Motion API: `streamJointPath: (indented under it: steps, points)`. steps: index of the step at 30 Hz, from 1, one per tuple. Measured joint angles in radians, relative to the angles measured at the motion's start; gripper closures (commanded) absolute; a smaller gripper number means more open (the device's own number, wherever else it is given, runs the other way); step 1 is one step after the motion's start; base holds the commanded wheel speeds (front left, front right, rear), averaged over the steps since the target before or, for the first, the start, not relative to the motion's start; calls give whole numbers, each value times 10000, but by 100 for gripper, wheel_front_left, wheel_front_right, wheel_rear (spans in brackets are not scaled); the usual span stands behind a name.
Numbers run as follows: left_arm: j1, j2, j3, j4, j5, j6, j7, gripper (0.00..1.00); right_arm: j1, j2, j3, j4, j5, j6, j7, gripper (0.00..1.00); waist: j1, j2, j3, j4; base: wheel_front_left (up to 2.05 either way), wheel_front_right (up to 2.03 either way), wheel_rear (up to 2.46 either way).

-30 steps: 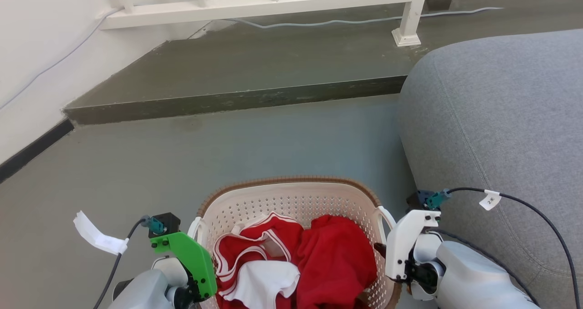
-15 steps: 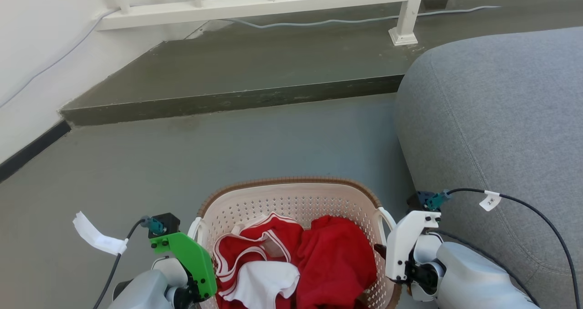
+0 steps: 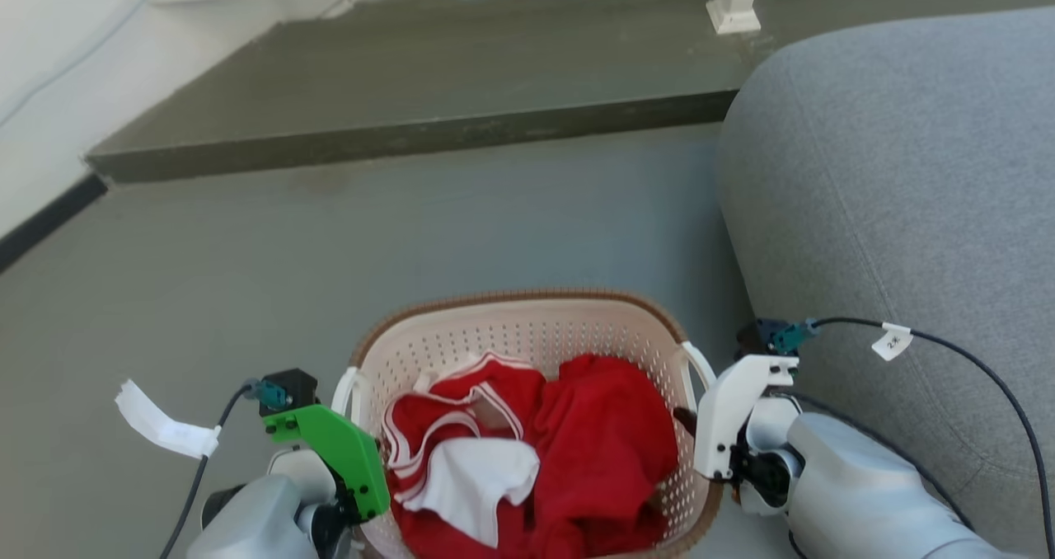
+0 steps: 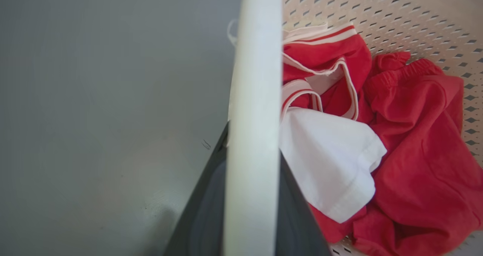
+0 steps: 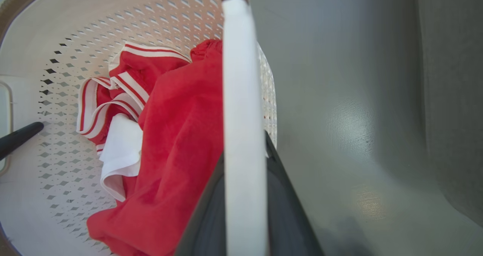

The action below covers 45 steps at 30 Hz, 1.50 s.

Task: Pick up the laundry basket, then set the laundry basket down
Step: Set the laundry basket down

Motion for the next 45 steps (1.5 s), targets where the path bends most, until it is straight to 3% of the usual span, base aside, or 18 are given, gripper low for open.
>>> streamJointPath:
  steps: [30, 45]
  points:
    - [-2451, 81, 328, -598, 6, 40, -2196, 100, -2527, -219, -293, 67, -531, 98, -2520, 100, 1, 0, 4075, 92, 0, 0, 0]
    - [-3807, 399, 380, -817, 174, 25, -2746, 100, -3874, -155, -410, 44, -711, 98, -3519, 100, 2, 0, 6240, 46, 0, 0, 0]
